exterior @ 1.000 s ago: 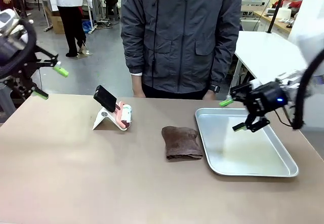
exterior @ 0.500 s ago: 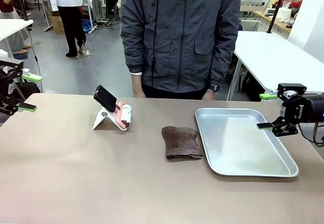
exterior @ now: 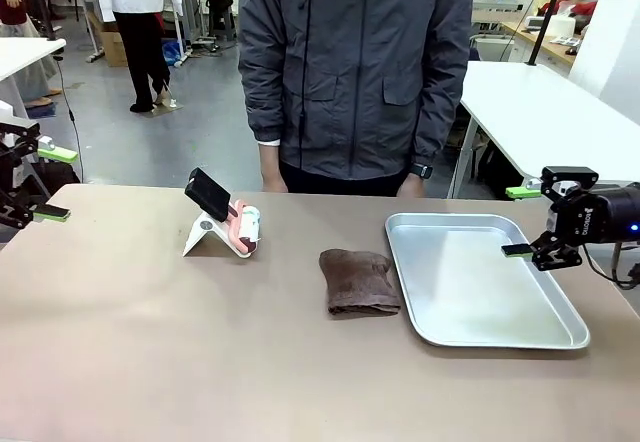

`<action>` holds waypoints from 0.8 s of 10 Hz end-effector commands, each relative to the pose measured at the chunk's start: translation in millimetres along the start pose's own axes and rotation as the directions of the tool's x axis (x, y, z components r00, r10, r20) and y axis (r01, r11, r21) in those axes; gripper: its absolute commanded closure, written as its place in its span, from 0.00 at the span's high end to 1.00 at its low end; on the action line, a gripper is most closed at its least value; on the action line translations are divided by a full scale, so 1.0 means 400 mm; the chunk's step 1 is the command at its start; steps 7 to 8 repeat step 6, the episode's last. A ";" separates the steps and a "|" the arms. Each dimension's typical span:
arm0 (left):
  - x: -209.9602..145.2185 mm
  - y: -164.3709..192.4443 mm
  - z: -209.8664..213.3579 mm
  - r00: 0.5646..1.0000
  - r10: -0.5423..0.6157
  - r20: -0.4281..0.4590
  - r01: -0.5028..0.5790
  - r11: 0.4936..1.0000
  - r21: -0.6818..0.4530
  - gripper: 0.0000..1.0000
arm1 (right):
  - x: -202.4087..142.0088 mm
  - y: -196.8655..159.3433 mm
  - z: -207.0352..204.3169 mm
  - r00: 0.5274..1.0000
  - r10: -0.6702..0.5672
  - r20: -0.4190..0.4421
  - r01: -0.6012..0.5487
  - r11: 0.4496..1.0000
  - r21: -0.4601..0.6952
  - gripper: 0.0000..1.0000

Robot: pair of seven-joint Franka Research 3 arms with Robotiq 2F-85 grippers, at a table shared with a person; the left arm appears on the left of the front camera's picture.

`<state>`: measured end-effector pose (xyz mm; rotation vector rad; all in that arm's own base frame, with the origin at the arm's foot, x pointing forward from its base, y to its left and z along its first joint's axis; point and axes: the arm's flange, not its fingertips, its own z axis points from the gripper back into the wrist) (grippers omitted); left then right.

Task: Clean the surface of the table.
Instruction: Return the Lint Roller and towel to their original positions.

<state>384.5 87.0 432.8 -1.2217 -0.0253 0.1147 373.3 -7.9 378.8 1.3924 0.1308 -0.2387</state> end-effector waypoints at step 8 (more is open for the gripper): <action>-0.008 -0.009 -0.005 1.000 0.008 0.016 -0.008 1.000 0.007 1.00 | -0.003 0.014 0.011 1.000 -0.017 0.008 0.017 0.999 -0.027 1.00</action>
